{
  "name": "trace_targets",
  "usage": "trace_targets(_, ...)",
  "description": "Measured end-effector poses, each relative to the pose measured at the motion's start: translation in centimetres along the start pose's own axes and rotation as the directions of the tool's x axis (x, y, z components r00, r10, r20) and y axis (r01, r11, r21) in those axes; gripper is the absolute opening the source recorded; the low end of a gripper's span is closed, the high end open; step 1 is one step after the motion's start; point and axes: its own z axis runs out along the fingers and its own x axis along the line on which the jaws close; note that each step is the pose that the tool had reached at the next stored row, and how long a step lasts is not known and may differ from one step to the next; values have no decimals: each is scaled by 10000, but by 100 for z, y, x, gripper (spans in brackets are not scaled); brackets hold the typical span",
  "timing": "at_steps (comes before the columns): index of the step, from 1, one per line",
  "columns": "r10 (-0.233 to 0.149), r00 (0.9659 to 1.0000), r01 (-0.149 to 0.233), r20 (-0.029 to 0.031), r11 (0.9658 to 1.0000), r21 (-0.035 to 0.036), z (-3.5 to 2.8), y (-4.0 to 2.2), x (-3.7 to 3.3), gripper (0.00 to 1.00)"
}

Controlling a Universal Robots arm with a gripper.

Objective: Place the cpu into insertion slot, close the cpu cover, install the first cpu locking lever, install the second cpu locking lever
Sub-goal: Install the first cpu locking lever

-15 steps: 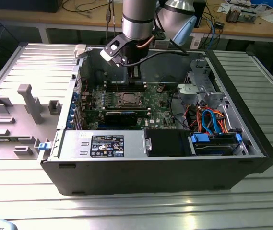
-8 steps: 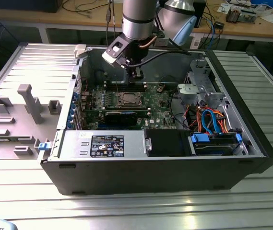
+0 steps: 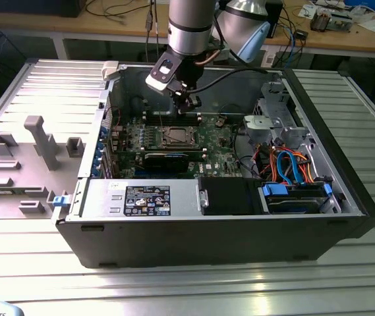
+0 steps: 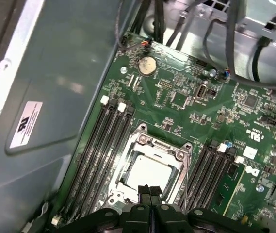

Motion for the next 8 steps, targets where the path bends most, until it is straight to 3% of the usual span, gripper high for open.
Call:
trace_targets(5,-579,9983,579,11,9983,25,1,0,0,11)
trace_targets(8,-935,9956,935,15,9956,44,0,0,0,11)
